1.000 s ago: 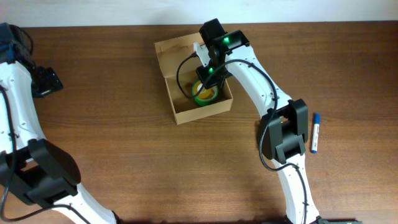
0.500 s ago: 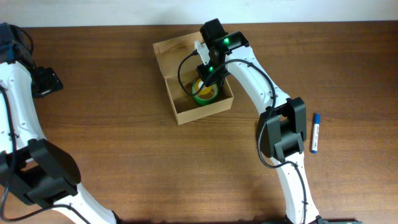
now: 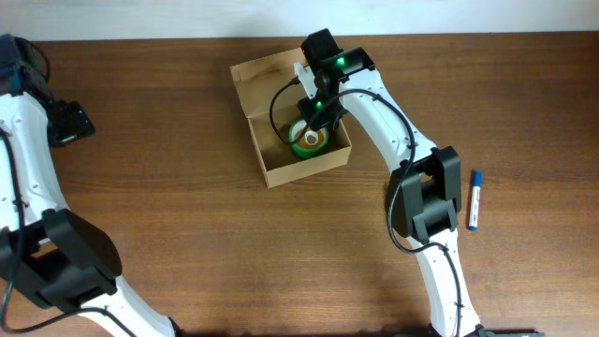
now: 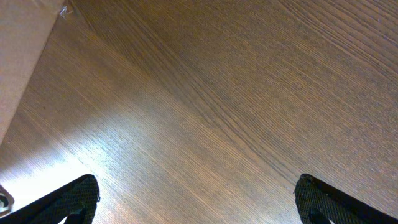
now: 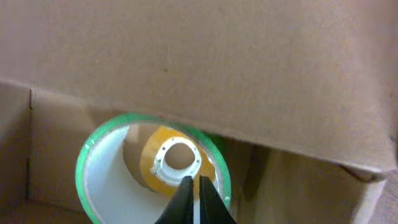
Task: Pack container
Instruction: 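Release the yellow tape and move the right gripper to the stapler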
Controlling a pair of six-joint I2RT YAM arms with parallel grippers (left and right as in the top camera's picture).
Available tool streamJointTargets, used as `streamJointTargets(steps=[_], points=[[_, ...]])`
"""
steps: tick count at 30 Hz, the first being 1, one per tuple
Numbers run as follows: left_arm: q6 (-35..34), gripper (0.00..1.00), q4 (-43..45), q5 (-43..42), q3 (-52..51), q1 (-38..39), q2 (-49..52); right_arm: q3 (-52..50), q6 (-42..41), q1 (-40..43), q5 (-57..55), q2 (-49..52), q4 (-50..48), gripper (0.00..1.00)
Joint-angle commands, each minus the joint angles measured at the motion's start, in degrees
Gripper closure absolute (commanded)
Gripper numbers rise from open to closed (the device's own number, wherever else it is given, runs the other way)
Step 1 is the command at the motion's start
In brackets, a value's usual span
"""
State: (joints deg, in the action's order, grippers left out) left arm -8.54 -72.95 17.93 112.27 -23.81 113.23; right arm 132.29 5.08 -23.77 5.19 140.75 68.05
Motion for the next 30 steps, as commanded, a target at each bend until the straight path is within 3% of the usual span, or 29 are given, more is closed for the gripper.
streamJointTargets(steps=[1,6,13,16,19,21,24,27,30], points=[[0.9,0.0,0.1,-0.2,-0.2,-0.3,-0.4,0.6,0.0,0.2,-1.0,-0.2,2.1,0.96],[0.9,0.0,0.1,-0.2,-0.2,-0.3,-0.4,0.9,-1.5,0.0,-6.5,-6.2,7.4,0.96],[0.9,0.0,0.1,-0.2,-0.2,-0.3,-0.4,-3.5,-3.2,0.9,-16.7,-30.4,8.7,0.96],[0.9,0.0,0.1,-0.2,-0.2,-0.3,-0.4,-11.9,-6.0,7.0,-20.5,-43.3,9.3,0.96],[0.9,0.0,0.1,-0.2,-0.2,-0.3,-0.4,-16.4,-12.7,17.6,-18.1,-52.4,20.3,0.96],[0.9,0.0,0.1,-0.2,-0.2,-0.3,-0.4,-19.0,-12.9,22.0,-15.0,-56.3,24.8,0.96],[0.9,0.0,0.1,-0.2,-0.2,-0.3,-0.4,-27.2,-12.9,21.7,-15.8,-64.0,23.6,0.93],[0.9,0.0,0.1,-0.2,-0.2,-0.3,-0.4,-42.2,-14.6,20.0,-14.1,-70.7,21.2,0.92],[0.9,0.0,0.1,-0.2,-0.2,-0.3,-0.4,-59.1,-15.9,17.5,-5.3,-73.0,10.0,0.83]])
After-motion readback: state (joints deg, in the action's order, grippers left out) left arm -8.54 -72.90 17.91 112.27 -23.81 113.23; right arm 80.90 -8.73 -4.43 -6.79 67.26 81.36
